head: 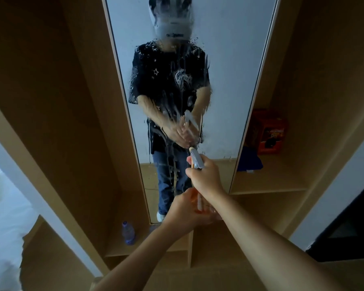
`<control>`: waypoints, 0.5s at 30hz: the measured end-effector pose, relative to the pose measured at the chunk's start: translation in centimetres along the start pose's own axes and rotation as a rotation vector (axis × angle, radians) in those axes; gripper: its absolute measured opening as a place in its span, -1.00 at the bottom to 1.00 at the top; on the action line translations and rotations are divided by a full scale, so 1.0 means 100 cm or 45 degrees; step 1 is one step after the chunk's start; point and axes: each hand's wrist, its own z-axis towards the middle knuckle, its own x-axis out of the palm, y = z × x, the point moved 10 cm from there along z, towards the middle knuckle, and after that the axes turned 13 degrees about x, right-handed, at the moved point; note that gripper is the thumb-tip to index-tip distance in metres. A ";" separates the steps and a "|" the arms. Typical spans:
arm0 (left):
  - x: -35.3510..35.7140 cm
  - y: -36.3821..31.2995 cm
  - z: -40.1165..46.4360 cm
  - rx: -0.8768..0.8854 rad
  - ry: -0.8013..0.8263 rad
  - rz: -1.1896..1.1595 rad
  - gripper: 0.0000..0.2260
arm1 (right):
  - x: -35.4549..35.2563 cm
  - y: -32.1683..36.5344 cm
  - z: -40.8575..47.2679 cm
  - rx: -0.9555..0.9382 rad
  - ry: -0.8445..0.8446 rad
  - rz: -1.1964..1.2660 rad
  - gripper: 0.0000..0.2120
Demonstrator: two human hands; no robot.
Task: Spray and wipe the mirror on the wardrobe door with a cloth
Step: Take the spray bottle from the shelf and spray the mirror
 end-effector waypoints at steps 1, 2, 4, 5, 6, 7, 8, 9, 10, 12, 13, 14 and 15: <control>-0.005 0.000 -0.001 0.010 -0.009 0.032 -0.44 | 0.004 0.002 -0.001 -0.014 0.011 0.001 -0.83; -0.009 0.000 -0.002 0.014 -0.014 0.066 -0.45 | 0.007 0.003 -0.001 -0.026 0.018 0.000 -0.85; -0.014 0.002 -0.005 0.010 -0.009 0.093 -0.42 | 0.014 0.004 -0.002 -0.038 0.027 0.005 -0.89; -0.015 0.004 -0.007 0.008 0.001 0.095 -0.39 | 0.017 0.004 -0.003 -0.036 0.026 0.014 -0.90; -0.016 0.005 -0.008 0.004 0.011 0.100 -0.37 | 0.019 0.003 -0.002 -0.031 0.016 0.022 -0.89; -0.018 0.006 -0.010 0.002 0.020 0.108 -0.35 | 0.020 0.002 -0.001 -0.023 -0.001 0.022 -0.88; -0.019 0.007 -0.011 0.006 0.026 0.116 -0.34 | 0.022 0.000 0.000 -0.010 -0.022 0.015 -0.86; -0.021 0.005 -0.012 0.015 0.027 0.120 -0.35 | 0.023 -0.001 0.001 0.004 -0.038 0.004 -0.85; -0.022 0.004 -0.012 0.023 0.027 0.122 -0.37 | 0.025 -0.002 0.001 0.010 -0.048 -0.012 -0.83; -0.026 0.003 -0.013 0.031 0.015 0.128 -0.45 | 0.031 -0.001 0.002 0.005 -0.060 -0.063 -0.80; -0.028 0.004 -0.014 0.028 0.010 0.130 -0.46 | 0.033 -0.001 0.003 0.010 -0.063 -0.083 -0.80; -0.030 0.004 -0.015 0.023 0.008 0.129 -0.44 | 0.035 -0.002 0.003 0.023 -0.062 -0.089 -0.80; -0.032 0.005 -0.017 0.011 0.006 0.120 -0.41 | 0.039 -0.003 0.004 0.040 -0.050 -0.090 -0.82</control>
